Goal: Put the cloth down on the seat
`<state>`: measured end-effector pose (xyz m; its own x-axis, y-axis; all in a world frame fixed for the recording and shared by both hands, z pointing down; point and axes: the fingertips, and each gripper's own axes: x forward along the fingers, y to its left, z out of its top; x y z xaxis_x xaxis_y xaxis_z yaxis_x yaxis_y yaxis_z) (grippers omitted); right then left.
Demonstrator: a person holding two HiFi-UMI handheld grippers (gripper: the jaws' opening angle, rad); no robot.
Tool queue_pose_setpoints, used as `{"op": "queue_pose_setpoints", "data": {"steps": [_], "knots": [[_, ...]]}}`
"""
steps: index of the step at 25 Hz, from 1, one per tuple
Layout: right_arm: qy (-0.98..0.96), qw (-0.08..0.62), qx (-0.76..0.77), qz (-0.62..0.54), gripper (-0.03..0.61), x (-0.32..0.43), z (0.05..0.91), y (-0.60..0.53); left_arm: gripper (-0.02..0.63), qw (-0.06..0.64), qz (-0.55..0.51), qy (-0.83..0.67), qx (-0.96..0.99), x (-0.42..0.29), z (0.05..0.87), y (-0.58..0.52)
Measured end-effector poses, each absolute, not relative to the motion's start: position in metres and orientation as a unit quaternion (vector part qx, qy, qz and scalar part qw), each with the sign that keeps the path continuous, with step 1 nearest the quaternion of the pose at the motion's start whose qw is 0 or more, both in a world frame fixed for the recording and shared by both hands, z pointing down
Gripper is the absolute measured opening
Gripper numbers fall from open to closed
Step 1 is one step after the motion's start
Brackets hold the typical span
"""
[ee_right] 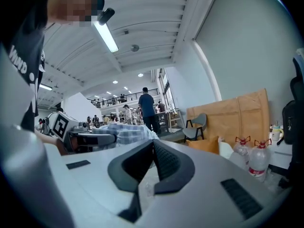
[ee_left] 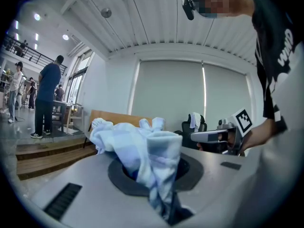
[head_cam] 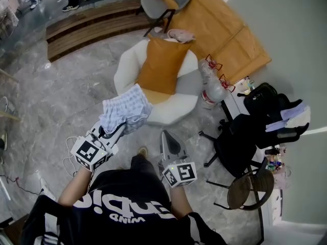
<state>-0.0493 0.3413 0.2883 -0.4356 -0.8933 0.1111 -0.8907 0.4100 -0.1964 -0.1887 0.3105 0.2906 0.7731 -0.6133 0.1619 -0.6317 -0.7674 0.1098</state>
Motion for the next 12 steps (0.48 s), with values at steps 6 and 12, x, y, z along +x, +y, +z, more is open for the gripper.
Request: {"op": "queue_pose_setpoints", "data": {"steps": [6,12], "knots": [[0.839,0.011,-0.531,-0.117,0.021,-0.033,0.284,0.314,0.063,0.076,0.058,-0.336,0.937,-0.175,0.287,0.280],[0.834,0.008,-0.538,-0.122,0.021,0.003,0.288,0.294,0.063,0.086,0.052,-0.330,0.939,-0.138,0.280,0.255]]}}
